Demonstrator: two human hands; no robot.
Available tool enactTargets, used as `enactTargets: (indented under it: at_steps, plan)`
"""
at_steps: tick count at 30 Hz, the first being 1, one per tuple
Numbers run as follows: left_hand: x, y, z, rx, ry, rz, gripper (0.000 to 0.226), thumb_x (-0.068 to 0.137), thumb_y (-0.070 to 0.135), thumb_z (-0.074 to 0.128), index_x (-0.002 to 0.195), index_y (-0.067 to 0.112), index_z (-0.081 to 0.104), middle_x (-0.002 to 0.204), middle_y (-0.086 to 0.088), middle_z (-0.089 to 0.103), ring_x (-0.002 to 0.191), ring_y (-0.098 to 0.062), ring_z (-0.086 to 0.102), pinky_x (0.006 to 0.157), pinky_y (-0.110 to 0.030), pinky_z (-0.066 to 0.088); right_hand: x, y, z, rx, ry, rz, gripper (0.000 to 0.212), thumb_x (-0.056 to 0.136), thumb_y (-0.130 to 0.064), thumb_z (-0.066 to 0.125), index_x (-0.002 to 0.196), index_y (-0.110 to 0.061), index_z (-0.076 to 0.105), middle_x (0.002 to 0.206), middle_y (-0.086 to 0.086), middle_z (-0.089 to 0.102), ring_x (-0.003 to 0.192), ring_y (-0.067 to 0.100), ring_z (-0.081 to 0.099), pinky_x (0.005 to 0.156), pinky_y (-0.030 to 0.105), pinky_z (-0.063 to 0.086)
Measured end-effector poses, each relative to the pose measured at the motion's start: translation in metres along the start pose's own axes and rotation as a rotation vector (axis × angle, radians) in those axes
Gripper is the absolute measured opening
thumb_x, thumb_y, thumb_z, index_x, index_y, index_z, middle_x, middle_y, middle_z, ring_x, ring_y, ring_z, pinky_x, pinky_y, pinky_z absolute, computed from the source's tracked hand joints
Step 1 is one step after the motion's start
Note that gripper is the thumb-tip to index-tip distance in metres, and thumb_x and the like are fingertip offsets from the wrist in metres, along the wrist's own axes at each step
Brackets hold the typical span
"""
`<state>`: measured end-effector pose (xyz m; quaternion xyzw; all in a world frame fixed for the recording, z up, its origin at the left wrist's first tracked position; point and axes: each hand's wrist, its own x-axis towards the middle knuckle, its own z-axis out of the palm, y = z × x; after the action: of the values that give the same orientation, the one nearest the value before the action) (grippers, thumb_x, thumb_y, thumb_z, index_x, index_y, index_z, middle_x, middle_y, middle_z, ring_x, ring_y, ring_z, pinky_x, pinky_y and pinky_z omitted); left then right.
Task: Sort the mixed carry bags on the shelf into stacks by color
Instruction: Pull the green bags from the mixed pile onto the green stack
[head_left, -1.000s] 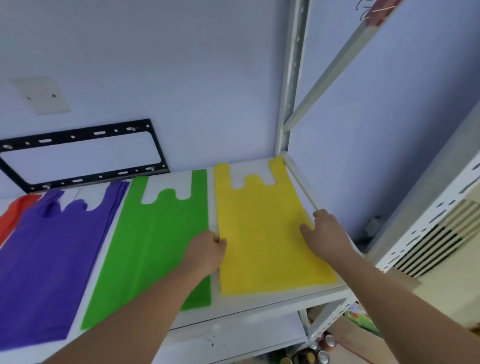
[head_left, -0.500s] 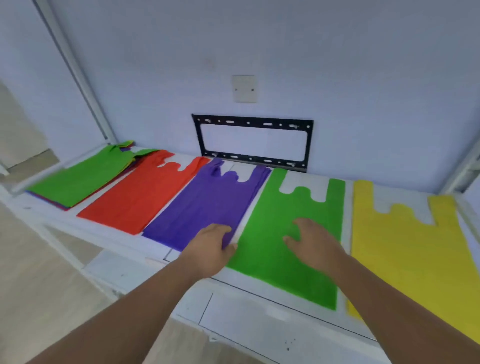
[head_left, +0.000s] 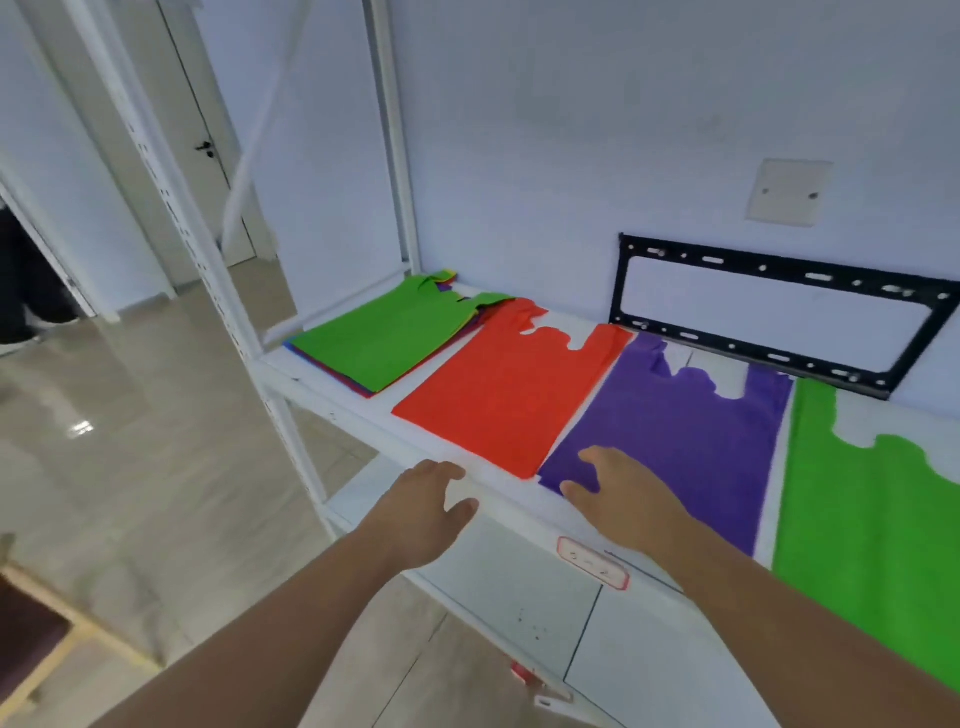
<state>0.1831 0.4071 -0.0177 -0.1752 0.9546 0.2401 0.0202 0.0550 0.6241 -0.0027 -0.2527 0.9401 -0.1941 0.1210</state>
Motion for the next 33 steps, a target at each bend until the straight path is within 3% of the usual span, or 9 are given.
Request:
enactTargets:
  at_steps: [6,22,33]
  plan:
    - [0.022,-0.072,-0.034,-0.020,-0.004,-0.027,0.053,0.097,0.049,0.049,0.144,0.024,0.045,0.148,0.004,0.044,0.135,-0.016,0.041,0.113,-0.034,0.036,0.041,-0.073,0.025,0.017,-0.009,-0.019,0.062,0.093,-0.049,0.053,0.144,-0.015,0.042,0.146,0.004,0.048,0.129,0.021,0.050,0.105,0.037,0.041]
    - [0.177,-0.153,-0.108,0.037,0.040,-0.027,0.062,0.089,0.050,0.063,0.142,0.020,0.049,0.143,-0.001,0.050,0.130,-0.018,0.046,0.109,-0.032,0.037,0.236,-0.157,0.043,0.063,0.009,-0.117,0.056,0.094,-0.045,0.052,0.141,-0.014,0.046,0.143,0.008,0.051,0.126,0.024,0.053,0.105,0.038,0.043]
    - [0.270,-0.179,-0.125,0.113,-0.145,0.158,0.080,0.081,0.057,0.069,0.146,0.023,0.040,0.151,0.000,0.040,0.139,-0.019,0.035,0.116,-0.038,0.031,0.295,-0.177,0.057,0.071,0.000,-0.056,0.050,0.095,-0.044,0.050,0.137,-0.017,0.049,0.138,0.007,0.055,0.122,0.025,0.055,0.099,0.038,0.046]
